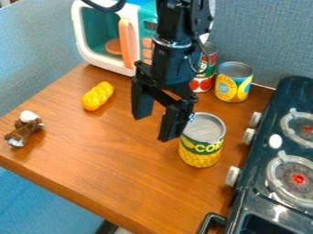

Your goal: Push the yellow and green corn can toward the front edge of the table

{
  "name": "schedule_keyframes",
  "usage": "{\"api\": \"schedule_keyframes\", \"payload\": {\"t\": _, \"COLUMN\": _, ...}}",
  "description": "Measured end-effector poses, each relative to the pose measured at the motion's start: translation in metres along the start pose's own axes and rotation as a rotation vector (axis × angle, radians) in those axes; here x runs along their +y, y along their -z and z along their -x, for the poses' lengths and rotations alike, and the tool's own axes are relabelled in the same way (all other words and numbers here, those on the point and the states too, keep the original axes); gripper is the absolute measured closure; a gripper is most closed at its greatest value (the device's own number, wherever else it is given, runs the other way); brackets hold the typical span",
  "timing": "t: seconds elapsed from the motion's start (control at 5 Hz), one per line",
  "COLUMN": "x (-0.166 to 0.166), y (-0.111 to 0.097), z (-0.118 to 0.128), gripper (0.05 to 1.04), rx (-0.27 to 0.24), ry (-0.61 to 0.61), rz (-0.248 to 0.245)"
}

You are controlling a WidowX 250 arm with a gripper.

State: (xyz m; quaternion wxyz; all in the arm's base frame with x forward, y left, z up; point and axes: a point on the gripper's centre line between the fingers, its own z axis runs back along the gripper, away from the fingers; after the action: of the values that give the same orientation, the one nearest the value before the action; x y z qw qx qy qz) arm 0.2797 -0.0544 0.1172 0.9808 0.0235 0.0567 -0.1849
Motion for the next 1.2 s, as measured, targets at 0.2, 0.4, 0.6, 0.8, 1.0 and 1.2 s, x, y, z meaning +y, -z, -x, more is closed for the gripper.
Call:
{"api": "schedule_keyframes", "payload": {"t": 0.2, "x": -0.001, "y": 0.007, "z": 0.000, "gripper": 0.082, "rx": 0.026, "ry": -0.001, "rz": 0.005}}
{"api": "schedule_keyframes", "payload": {"t": 0.4, "x": -0.004, "y": 0.007, "z": -0.027, "gripper": 0.082, "rx": 0.043, "ry": -0.001, "rz": 0.057}}
{"api": "schedule_keyframes", "payload": {"t": 0.6, "x": -0.003, "y": -0.007, "z": -0.052, "gripper": 0.082, "rx": -0.020, "ry": -0.051, "rz": 0.072}}
{"api": "schedule_keyframes", "payload": {"t": 0.8, "x": 0.004, "y": -0.007, "z": -0.074, "gripper": 0.082, "rx": -0.084, "ry": -0.118, "rz": 0.039}}
{"api": "schedule_keyframes", "payload": {"t": 1.0, "x": 0.011, "y": 0.001, "z": -0.091, "gripper": 0.082, "rx": -0.134, "ry": -0.167, "rz": 0.004}}
{"api": "schedule_keyframes", "payload": {"t": 1.2, "x": 0.011, "y": 0.010, "z": -0.109, "gripper": 0.082, "rx": -0.205, "ry": -0.229, "rz": -0.075}}
